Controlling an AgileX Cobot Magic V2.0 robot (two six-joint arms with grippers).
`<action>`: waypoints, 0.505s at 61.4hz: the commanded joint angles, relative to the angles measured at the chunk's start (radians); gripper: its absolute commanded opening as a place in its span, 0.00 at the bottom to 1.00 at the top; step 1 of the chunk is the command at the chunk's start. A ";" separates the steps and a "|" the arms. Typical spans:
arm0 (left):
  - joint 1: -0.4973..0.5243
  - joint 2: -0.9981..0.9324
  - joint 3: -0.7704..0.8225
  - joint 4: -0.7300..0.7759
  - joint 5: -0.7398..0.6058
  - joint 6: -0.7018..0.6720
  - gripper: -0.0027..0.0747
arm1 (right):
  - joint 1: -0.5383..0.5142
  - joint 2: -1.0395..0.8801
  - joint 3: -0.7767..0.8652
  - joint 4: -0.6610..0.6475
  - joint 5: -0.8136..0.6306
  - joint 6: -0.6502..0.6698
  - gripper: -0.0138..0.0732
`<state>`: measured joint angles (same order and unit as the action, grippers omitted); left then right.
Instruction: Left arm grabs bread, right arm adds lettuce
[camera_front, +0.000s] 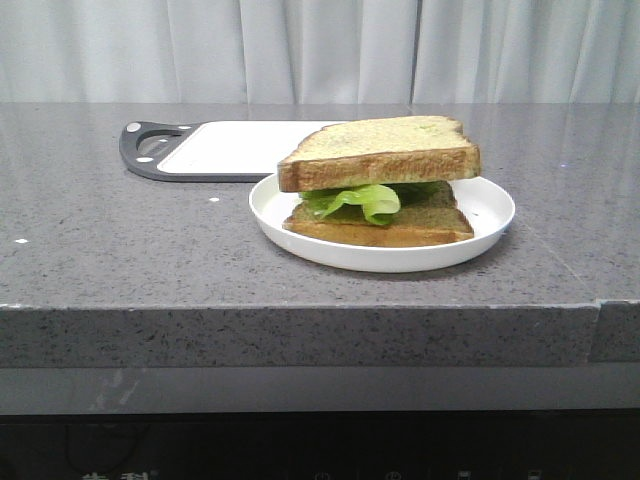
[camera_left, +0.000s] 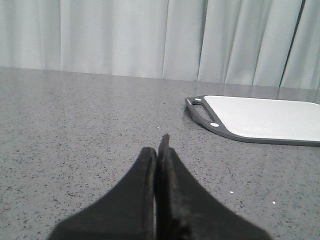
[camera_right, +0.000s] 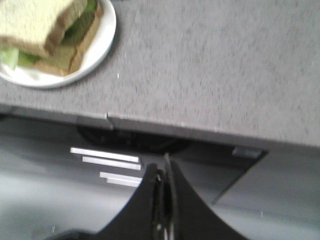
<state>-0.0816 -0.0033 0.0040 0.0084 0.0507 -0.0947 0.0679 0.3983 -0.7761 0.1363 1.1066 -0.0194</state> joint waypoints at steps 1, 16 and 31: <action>0.001 -0.020 0.005 -0.008 -0.083 -0.008 0.01 | -0.006 -0.032 0.049 -0.011 -0.223 -0.002 0.02; 0.001 -0.020 0.005 -0.008 -0.083 -0.008 0.01 | -0.006 -0.186 0.357 -0.011 -0.657 -0.002 0.02; 0.001 -0.020 0.005 -0.008 -0.083 -0.008 0.01 | -0.006 -0.343 0.654 -0.011 -0.906 -0.002 0.02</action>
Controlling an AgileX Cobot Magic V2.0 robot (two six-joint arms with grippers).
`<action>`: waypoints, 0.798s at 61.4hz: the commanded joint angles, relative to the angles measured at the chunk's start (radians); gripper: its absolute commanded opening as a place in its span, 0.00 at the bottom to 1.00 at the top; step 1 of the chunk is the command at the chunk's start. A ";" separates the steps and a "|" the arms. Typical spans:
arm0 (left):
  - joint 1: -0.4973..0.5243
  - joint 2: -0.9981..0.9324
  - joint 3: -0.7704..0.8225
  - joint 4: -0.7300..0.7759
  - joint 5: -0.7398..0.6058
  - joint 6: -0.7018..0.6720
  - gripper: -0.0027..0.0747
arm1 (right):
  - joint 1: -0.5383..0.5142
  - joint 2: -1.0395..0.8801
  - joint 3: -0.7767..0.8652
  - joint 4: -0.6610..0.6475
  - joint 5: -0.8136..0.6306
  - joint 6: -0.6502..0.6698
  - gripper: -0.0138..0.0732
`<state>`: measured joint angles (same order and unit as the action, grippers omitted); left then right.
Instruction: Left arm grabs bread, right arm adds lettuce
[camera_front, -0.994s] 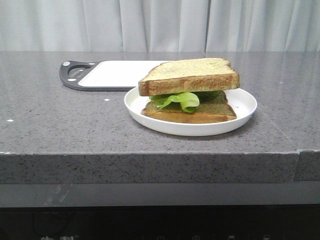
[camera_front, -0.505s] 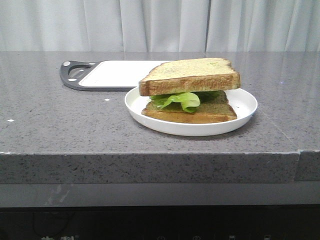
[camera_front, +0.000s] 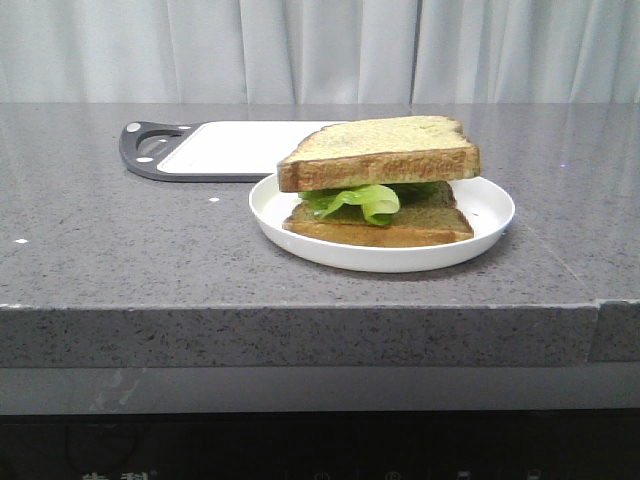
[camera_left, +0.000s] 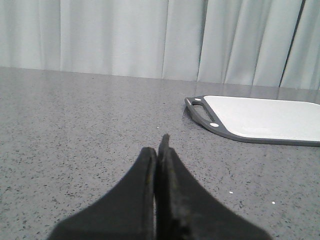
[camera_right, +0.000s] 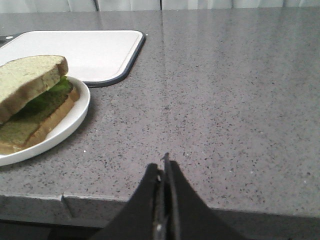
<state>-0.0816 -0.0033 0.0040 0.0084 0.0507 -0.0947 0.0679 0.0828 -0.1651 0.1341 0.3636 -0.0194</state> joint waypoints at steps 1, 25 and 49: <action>0.001 -0.020 0.005 -0.008 -0.083 -0.008 0.01 | -0.006 -0.037 0.054 -0.009 -0.177 -0.002 0.02; 0.001 -0.018 0.005 -0.008 -0.083 -0.008 0.01 | -0.006 -0.113 0.189 -0.009 -0.333 -0.002 0.02; 0.001 -0.018 0.005 -0.008 -0.083 -0.008 0.01 | -0.006 -0.113 0.189 -0.009 -0.332 -0.002 0.02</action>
